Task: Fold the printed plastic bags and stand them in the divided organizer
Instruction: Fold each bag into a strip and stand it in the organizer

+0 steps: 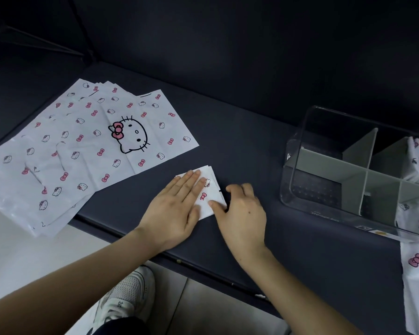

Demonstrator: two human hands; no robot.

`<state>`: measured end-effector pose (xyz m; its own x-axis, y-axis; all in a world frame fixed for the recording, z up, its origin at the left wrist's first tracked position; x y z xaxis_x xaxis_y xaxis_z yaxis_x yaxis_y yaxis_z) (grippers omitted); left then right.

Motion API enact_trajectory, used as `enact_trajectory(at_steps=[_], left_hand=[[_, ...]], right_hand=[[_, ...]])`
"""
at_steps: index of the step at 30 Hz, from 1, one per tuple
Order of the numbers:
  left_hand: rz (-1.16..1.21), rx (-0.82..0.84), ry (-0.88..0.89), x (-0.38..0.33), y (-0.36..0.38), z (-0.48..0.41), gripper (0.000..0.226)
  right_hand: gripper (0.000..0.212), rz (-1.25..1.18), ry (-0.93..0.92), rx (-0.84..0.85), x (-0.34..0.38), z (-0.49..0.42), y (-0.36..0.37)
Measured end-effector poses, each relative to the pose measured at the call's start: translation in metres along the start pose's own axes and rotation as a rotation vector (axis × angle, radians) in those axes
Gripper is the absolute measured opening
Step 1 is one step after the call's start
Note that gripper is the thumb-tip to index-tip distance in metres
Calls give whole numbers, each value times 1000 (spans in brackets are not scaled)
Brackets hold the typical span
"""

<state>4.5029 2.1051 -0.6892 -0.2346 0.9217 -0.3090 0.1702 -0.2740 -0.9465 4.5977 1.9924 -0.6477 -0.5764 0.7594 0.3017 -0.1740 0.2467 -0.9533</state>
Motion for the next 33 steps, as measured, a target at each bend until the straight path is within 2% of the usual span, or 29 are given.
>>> enact_trajectory(at_steps=[1, 3, 5, 7, 11, 13, 15, 17, 19, 21, 23, 26, 29, 31, 33], left_hand=[[-18, -6, -21, -2, 0, 0, 56], [-42, -23, -70, -7, 1, 0, 56], [-43, -35, -112, -10, 2, 1, 57], [-28, -39, -130, -11, 2, 2, 56], [33, -43, -126, -8, 4, 3, 57], [169, -70, -153, -7, 0, 3, 59], [376, -202, -239, -4, -14, 2, 65], [513, -288, -363, -1, -35, -3, 71], [729, -255, -527, 0, -57, -13, 62], [995, -170, -569, -6, -69, -24, 51], [996, -137, -473, -22, -75, -33, 59], [905, -235, -366, -48, -78, -42, 56], [747, -370, -314, -62, -82, -52, 45], [747, -432, -310, -69, -82, -57, 42], [776, -469, -336, -78, -80, -61, 40]], right_hand=[[39, -11, 5, -13, 1, 2, 0], [33, -118, 95, 125, 0, 1, 0], [16, -287, 226, 261, -3, -5, 2], [24, -400, 300, 326, -3, -14, 2], [32, -265, 293, 464, 1, -22, -2], [23, -271, 229, 430, 3, -20, -5], [16, -461, 199, 435, 2, -16, -10], [8, -637, 175, 532, -3, -14, -22], [6, -658, 90, 602, -11, -16, -39], [11, -666, 55, 624, -20, -19, -57], [15, -669, 59, 614, -29, -22, -72], [13, -661, 81, 602, -40, -23, -87], [9, -892, 188, 544, -53, -21, -96], [11, -1063, 277, 522, -60, -12, -98], [16, -1101, 333, 493, -65, 0, -94]])
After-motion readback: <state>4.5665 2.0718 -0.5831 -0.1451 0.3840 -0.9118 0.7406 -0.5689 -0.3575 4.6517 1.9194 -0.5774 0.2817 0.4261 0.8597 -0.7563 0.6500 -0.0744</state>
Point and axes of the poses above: each hand's wrist, its own z-axis away from the middle knuckle, its own y-axis out of the palm, x = y × z, the point moved 3 cm from there along -z, towards the middle knuckle, and after that the axes turned 8 degrees about z, right-handed, at the moved point
